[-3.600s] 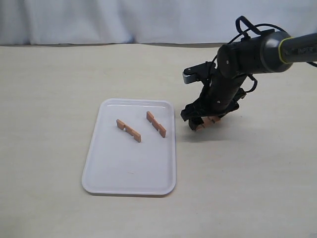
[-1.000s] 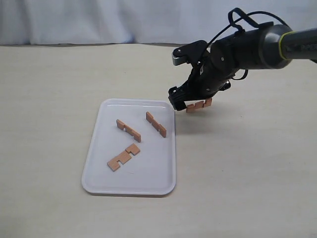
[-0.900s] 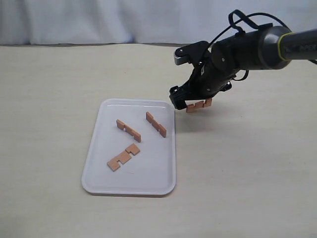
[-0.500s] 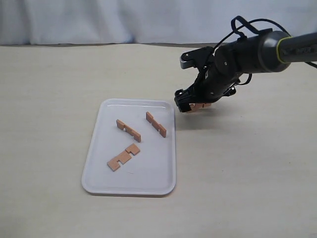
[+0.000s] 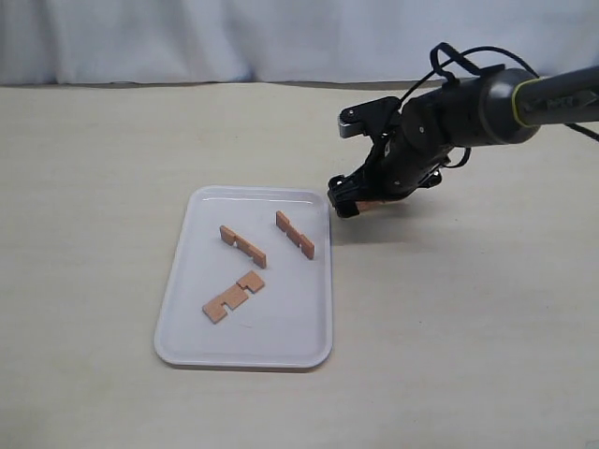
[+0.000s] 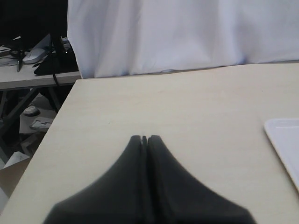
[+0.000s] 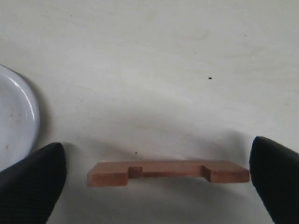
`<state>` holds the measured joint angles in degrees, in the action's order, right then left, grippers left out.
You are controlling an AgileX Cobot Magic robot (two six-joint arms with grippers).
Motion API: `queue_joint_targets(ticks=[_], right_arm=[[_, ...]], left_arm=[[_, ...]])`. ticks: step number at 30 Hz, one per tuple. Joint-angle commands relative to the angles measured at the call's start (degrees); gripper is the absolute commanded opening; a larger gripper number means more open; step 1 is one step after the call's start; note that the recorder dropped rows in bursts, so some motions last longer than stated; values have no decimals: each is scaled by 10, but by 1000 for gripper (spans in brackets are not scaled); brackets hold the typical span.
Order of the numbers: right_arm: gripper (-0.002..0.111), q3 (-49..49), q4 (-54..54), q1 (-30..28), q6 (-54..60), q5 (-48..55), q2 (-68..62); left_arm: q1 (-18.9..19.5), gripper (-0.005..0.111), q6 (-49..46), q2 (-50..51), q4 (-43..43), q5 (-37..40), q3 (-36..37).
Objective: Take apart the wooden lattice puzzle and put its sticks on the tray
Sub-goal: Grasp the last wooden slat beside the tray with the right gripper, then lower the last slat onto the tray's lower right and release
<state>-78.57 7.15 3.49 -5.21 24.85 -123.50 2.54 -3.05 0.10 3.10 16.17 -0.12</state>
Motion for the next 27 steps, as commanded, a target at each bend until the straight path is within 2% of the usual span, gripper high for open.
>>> queue_joint_targets(ticks=[1, 3, 6, 9, 10, 14, 18, 22, 27], right_arm=[[101, -2, 0, -3, -2, -12, -4], [92, -2, 0, -3, -2, -12, -6], [60, -2, 3, -3, -2, -13, -6], [9, -2, 16, -3, -2, -3, -1], [6, -2, 14, -3, -2, -1, 3], [6, -2, 14, 0, -2, 22, 36], [6, -2, 8, 22, 28, 91, 114], [6, 47, -5, 99, 48, 110, 174], [6, 104, -37, 206, 48, 83, 169]], left_arm=[[1, 0, 3, -1, 4, -7, 1], [1, 0, 3, -1, 4, -7, 1], [1, 0, 3, -1, 4, -7, 1], [1, 0, 3, -1, 4, -7, 1], [1, 0, 3, -1, 4, -7, 1], [1, 0, 3, -1, 4, -5, 1], [1, 0, 3, -1, 4, -5, 1], [1, 0, 3, -1, 4, -5, 1], [1, 0, 3, -1, 4, -5, 1]])
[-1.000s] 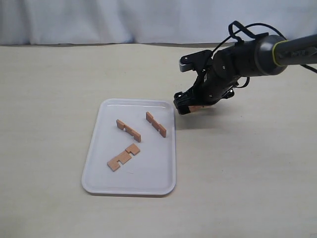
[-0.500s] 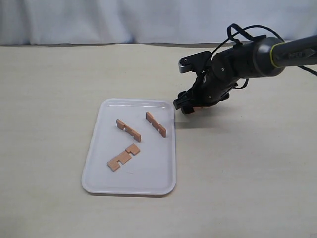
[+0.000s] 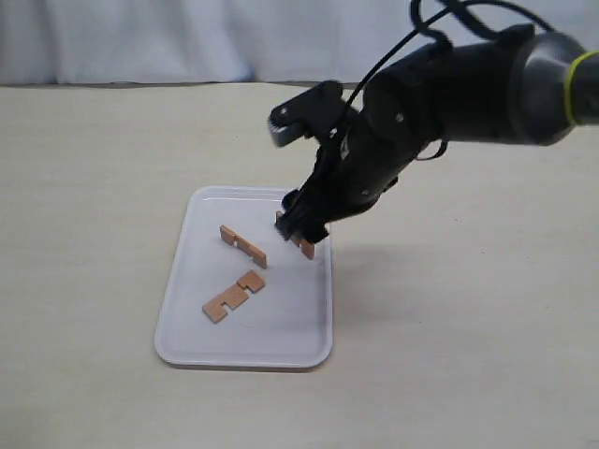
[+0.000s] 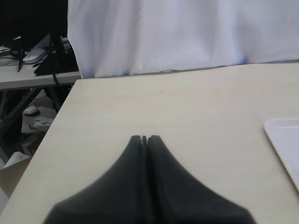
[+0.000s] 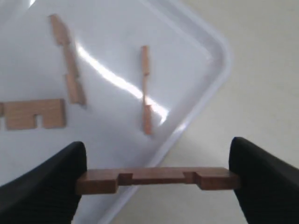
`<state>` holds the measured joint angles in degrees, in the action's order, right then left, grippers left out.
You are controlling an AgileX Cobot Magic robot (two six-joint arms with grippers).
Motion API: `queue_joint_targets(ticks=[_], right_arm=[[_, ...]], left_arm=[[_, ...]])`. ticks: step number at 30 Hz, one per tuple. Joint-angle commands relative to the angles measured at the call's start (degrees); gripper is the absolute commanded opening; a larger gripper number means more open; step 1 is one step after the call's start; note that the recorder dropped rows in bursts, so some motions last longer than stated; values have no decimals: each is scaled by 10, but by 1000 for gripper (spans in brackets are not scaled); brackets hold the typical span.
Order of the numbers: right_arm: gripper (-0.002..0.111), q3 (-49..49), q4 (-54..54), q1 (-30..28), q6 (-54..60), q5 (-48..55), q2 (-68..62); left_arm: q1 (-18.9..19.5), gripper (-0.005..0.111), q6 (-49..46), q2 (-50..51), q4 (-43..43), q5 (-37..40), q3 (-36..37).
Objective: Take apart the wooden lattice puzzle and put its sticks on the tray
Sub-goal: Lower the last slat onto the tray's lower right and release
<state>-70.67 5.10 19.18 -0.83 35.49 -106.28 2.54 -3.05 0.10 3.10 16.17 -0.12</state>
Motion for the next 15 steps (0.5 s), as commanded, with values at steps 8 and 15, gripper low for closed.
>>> queue_joint_targets(ticks=[8, 15], right_arm=[[54, 30, -14, 82, -18, -73, -48], [88, 26, -15, 81, -18, -86, -53]], left_arm=[[1, 0, 3, -1, 4, -8, 1], [-19, 0, 3, -1, 4, -8, 1]])
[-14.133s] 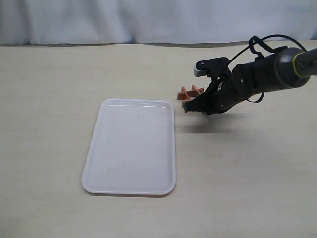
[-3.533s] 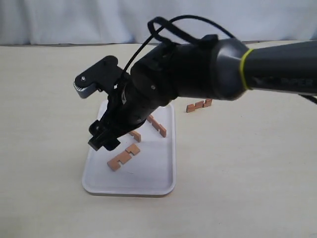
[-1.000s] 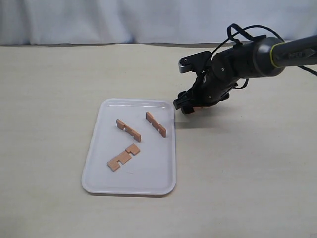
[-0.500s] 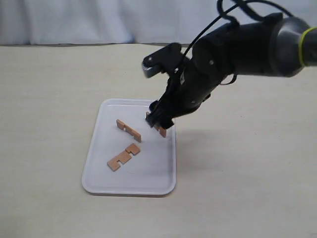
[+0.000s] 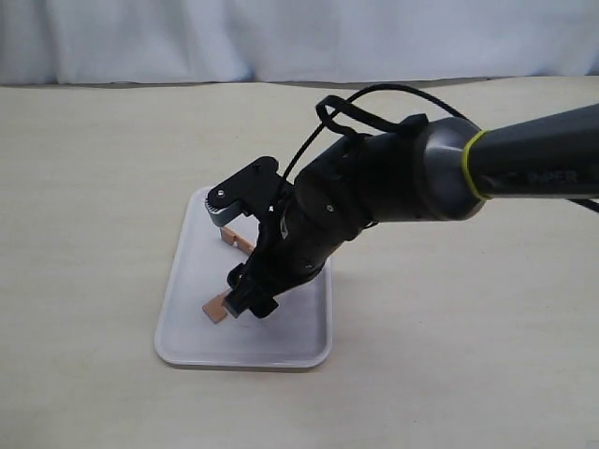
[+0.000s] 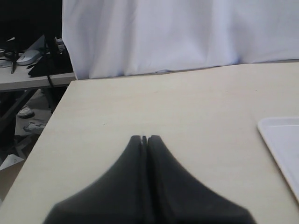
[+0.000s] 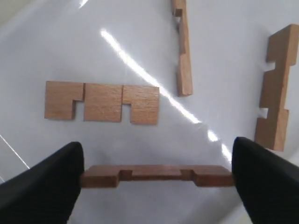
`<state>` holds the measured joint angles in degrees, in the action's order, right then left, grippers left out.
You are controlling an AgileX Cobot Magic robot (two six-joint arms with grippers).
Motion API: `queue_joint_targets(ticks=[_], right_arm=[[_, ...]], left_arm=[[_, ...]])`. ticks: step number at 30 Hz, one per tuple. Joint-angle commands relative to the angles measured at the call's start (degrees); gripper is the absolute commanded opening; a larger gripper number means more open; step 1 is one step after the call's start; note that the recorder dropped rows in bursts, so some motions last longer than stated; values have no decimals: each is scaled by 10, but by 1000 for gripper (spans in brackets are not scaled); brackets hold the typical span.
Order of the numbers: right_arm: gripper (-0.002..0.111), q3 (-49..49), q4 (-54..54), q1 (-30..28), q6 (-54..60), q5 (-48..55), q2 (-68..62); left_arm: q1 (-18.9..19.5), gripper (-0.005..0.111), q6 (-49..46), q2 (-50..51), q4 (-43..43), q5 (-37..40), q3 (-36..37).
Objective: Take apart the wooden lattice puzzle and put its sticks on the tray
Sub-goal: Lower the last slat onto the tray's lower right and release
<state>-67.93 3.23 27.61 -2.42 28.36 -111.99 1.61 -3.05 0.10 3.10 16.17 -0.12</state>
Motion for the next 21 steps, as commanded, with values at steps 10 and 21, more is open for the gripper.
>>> queue_joint_targets(ticks=[10, 21], right_arm=[[92, -59, 5, -3, -4, 103, 65], [5, -8, 63, -41, -23, 269, 192]], left_arm=[[-9, 0, 3, -1, 4, -8, 1], [-9, 0, 3, -1, 4, -8, 1]])
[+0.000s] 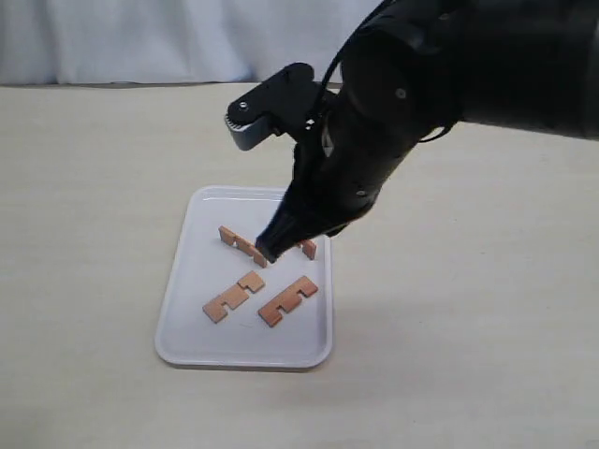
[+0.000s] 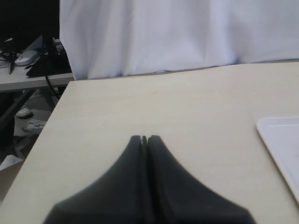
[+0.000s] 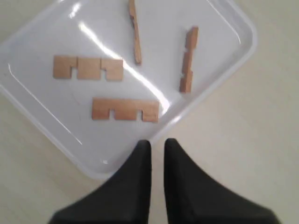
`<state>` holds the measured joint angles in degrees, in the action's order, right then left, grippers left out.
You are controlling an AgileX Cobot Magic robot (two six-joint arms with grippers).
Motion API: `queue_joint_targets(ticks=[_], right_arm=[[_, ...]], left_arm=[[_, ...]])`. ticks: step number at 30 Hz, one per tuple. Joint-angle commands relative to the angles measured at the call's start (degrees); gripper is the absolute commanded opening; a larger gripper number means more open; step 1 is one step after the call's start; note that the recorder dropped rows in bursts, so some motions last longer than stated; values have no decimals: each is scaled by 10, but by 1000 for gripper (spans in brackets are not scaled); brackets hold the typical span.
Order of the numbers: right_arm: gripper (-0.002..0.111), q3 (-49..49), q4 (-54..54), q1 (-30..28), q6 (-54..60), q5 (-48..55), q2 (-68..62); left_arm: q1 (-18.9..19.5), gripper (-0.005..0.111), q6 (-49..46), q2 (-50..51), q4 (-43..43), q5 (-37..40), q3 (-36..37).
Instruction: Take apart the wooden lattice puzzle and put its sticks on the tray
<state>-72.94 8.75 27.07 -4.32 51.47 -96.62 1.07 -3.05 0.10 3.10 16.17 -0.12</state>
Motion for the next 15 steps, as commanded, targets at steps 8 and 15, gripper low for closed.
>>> queue_joint_targets(ticks=[8, 15], right_arm=[[5, 177, -34, -226, 40, 48, 177], [5, 272, -103, -418, 15, -93, 403]], left_arm=[[-4, 0, 3, -1, 4, -5, 1], [-4, 0, 3, -1, 4, -5, 1]])
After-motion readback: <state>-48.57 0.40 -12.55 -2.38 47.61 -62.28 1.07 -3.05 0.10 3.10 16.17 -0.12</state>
